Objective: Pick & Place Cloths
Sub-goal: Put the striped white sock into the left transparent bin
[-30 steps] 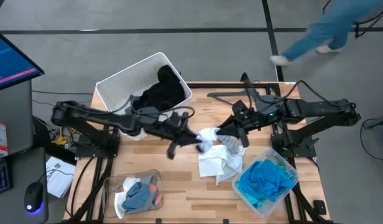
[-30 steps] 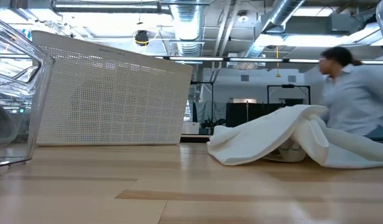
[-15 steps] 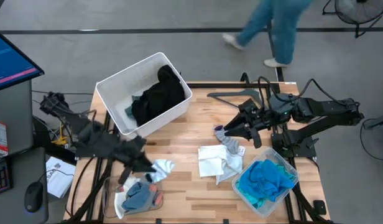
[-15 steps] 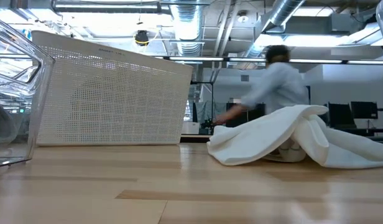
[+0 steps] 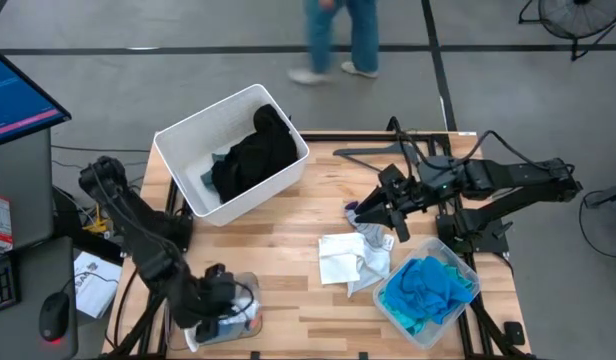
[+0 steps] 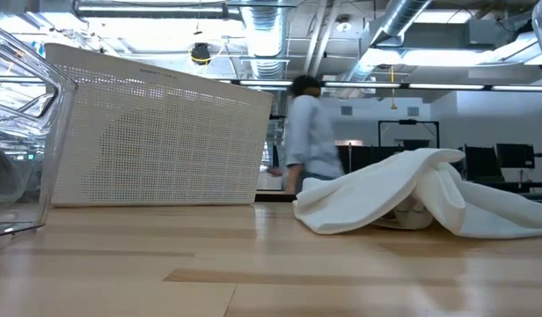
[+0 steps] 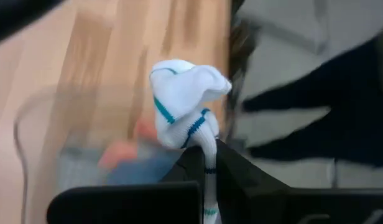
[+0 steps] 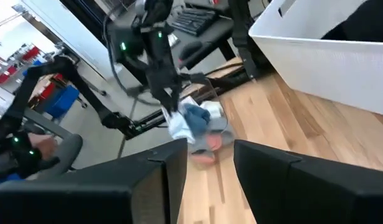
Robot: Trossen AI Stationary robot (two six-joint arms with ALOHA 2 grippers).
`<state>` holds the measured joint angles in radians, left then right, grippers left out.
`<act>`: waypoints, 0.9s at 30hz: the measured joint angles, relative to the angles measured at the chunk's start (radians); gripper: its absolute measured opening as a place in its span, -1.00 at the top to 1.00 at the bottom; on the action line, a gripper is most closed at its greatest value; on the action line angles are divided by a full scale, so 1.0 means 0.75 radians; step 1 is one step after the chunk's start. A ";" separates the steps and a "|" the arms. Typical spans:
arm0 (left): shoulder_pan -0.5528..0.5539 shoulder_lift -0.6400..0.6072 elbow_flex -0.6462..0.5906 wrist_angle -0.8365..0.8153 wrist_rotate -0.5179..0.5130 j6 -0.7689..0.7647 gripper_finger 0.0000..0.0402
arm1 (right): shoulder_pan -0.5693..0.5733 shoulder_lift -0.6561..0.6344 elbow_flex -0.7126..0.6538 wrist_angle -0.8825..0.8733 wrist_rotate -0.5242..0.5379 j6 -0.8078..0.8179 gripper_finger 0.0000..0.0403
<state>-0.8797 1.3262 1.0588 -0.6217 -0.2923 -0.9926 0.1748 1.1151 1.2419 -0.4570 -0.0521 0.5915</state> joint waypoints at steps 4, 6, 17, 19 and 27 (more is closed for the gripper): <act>-0.004 0.109 -0.001 -0.088 0.093 -0.042 1.00 | 0.000 0.004 0.000 -0.012 0.000 0.000 0.37; -0.002 0.158 -0.001 -0.096 0.083 -0.040 1.00 | 0.000 0.003 0.000 -0.014 0.000 -0.003 0.37; 0.070 0.367 -0.001 -0.116 0.185 0.032 0.80 | -0.041 0.024 -0.002 -0.436 0.365 0.125 0.20; 0.085 0.377 -0.001 -0.117 0.231 0.036 0.68 | -0.056 0.048 -0.007 -0.575 0.420 0.163 0.11; 0.116 0.379 -0.001 -0.105 0.245 0.095 0.05 | -0.110 0.251 -0.007 -0.786 0.439 0.182 -0.26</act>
<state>-0.7929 1.6104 1.0583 -0.7008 -0.1086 -0.9212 0.0920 1.3034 1.2369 -1.0463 0.2775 0.7280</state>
